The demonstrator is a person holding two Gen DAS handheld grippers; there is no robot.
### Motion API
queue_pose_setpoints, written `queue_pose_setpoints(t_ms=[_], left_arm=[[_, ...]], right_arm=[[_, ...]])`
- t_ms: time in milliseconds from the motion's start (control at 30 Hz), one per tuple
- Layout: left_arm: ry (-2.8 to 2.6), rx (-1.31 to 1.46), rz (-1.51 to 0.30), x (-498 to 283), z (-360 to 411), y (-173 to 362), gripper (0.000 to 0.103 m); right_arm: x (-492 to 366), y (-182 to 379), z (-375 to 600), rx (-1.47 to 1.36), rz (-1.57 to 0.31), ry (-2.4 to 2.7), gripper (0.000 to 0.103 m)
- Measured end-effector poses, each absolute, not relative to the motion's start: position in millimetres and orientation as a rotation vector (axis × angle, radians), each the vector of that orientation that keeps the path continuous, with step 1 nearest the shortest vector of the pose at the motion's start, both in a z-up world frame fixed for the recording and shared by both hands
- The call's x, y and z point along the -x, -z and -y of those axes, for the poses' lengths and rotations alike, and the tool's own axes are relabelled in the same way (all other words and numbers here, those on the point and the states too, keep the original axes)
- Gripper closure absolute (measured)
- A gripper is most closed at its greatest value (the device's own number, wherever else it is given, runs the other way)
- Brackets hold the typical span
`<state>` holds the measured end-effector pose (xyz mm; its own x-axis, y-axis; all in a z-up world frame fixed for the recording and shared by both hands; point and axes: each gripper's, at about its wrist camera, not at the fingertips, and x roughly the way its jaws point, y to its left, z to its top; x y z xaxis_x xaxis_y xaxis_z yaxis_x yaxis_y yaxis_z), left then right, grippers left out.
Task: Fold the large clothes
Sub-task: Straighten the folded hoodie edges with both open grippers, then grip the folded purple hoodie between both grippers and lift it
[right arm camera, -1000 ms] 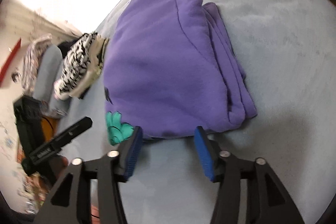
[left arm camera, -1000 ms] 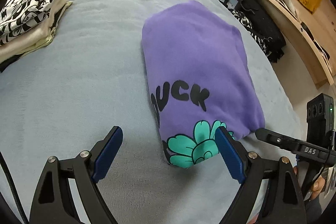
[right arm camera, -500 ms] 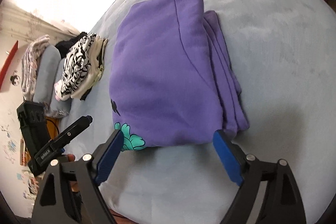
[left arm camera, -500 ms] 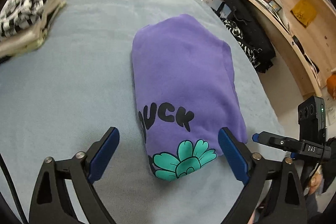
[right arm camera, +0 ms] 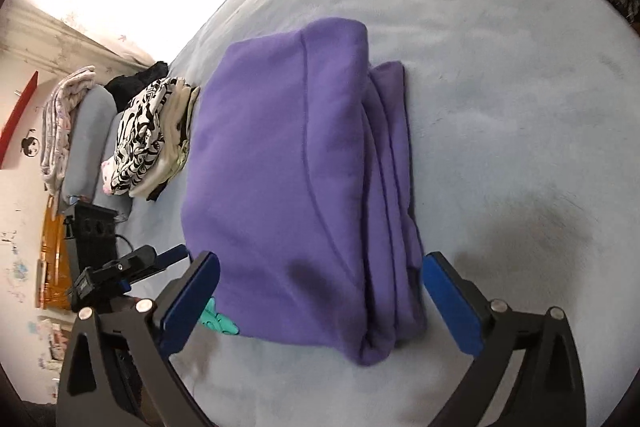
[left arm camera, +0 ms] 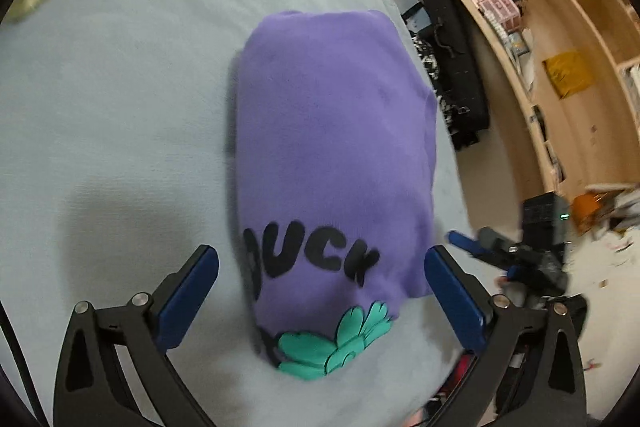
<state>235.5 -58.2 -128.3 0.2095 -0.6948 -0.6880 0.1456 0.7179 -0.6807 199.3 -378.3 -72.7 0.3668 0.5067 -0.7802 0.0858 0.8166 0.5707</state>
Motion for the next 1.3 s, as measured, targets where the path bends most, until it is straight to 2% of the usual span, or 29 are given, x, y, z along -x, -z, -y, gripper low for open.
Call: queue_pose_setpoints(t_ms=[533,967,1300], left_arm=[[0.782,0.635,-1.211,-278,92,194,0.001],[0.864,0.54,-1.17,-288,108,199,0.001],[0.877,0.497,-1.178,-299,132,198,0.0]], right_arm=[[-243,140,394,-0.699,-1.19,-0.541,0.001],[-278,159,366,-0.608,-1.264,-0.634,0.0],[-265,155,362,-0.571,-1.185,-0.596,0.0]])
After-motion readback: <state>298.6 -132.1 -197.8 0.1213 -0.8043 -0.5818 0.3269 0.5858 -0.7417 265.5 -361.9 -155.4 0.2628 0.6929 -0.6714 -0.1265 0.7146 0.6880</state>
